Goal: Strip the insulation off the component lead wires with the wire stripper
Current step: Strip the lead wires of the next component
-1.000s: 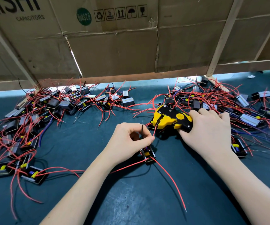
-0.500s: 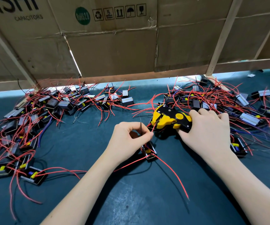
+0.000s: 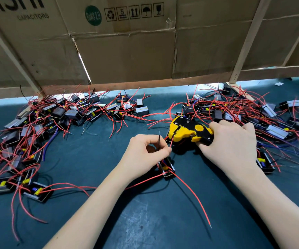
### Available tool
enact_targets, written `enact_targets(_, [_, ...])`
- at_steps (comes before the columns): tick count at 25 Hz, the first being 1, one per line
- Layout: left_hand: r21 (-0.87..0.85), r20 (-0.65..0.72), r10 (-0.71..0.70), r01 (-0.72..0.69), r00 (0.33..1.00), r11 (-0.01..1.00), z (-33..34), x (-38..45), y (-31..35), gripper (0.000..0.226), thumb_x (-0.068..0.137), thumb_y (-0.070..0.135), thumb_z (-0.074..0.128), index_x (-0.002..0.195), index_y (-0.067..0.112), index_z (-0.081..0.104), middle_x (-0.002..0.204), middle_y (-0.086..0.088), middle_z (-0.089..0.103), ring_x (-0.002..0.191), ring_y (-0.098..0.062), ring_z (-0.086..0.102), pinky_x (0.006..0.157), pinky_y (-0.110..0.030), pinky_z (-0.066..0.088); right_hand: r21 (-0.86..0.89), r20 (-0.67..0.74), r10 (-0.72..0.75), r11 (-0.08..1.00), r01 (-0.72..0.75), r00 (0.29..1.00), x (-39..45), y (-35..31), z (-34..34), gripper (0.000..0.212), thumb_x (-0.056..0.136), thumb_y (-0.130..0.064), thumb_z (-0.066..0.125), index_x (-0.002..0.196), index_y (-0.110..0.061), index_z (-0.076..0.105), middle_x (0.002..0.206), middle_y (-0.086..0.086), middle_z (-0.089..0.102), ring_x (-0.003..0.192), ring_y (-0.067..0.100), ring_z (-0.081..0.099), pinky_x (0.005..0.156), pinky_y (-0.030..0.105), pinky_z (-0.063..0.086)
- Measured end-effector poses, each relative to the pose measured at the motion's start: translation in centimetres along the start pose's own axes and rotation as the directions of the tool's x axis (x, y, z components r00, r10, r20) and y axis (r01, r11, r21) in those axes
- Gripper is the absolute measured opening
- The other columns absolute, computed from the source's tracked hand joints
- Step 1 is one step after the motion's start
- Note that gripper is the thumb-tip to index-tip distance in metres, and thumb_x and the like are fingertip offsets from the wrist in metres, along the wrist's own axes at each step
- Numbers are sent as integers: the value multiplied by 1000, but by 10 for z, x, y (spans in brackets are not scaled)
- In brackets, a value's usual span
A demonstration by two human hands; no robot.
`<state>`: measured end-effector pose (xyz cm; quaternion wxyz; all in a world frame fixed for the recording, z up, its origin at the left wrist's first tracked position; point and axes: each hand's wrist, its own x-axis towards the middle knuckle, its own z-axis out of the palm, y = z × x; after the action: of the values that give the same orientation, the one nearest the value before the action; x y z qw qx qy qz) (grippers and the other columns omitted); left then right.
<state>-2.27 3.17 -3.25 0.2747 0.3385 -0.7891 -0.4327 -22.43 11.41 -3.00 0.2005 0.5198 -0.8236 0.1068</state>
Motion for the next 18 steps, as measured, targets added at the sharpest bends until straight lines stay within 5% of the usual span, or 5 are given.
enact_targets(11, [7, 46, 28, -28, 999, 1000, -9, -1, 0, 20, 85, 14, 70, 67, 10, 62, 70, -9, 63, 56, -12, 44, 58, -21, 38, 37, -32, 19, 999, -17, 999, -2, -4, -5, 45, 68, -57, 73, 54, -19, 56, 53, 5, 56, 59, 31, 60, 62, 33, 27])
enact_targets(18, [31, -67, -2, 4, 998, 1000, -7, 1, -1, 18, 88, 12, 68, 71, 8, 62, 54, 3, 58, 42, -6, 50, 51, -11, 39, 141, -164, 135, 984, -113, 977, 2, 9, 5, 43, 75, -53, 62, 89, -13, 63, 85, 8, 63, 87, 33, 60, 77, 40, 31])
